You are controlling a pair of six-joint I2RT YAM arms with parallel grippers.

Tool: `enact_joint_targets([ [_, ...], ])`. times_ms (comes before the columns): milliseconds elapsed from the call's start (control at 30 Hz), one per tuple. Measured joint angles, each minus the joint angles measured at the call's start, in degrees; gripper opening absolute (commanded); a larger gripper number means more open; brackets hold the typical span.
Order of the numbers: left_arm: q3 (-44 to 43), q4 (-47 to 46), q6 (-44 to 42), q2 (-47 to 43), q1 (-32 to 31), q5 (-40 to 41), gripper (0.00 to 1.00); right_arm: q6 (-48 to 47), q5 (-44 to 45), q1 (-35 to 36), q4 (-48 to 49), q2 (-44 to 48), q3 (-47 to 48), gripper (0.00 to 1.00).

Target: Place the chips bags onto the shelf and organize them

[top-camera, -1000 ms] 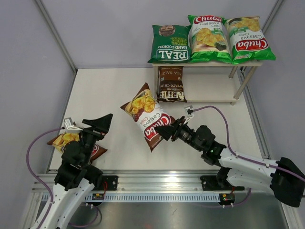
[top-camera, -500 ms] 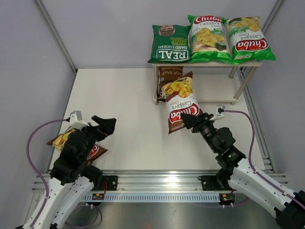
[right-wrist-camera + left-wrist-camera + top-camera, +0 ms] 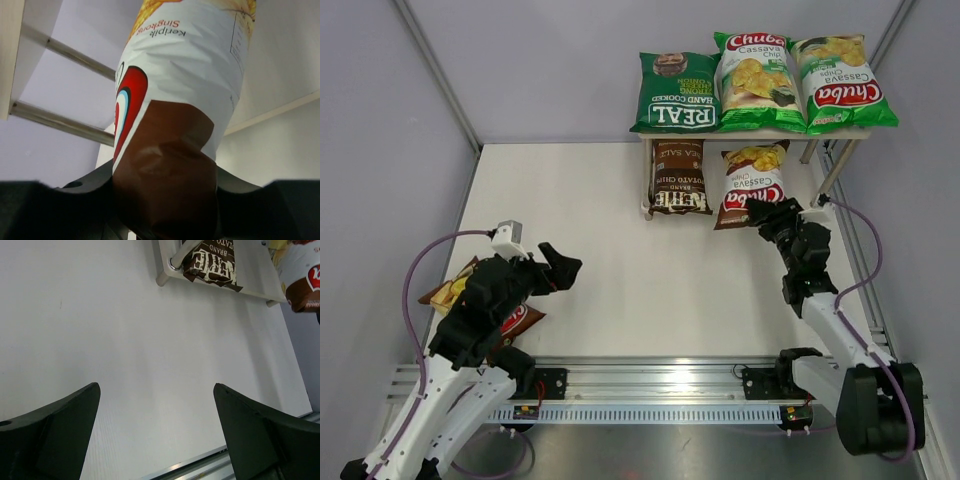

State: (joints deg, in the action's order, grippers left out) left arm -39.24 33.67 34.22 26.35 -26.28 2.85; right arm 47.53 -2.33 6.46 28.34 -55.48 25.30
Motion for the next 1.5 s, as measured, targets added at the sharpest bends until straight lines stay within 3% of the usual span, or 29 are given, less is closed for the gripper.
enact_joint_targets([
  [233,0.0,0.66,-3.02,0.02,0.0,-3.91,0.99,4.07,-19.12,-13.51,15.08,-19.02,3.93,0.17],
  [533,-0.39,0.94,-4.87,0.02,0.0,-5.99,0.99,7.04,-28.44,-15.96,27.5,-34.12,5.33,0.2],
  [900,-0.92,1.03,-5.77,0.02,0.0,-6.36,0.99,9.68,-27.52,-15.96,40.74,-47.17,5.75,0.29],
  [1500,-0.94,1.57,-6.16,1.07,0.0,-6.29,0.99,10.03,-19.76,-13.2,40.94,-56.57,15.78,0.37],
])
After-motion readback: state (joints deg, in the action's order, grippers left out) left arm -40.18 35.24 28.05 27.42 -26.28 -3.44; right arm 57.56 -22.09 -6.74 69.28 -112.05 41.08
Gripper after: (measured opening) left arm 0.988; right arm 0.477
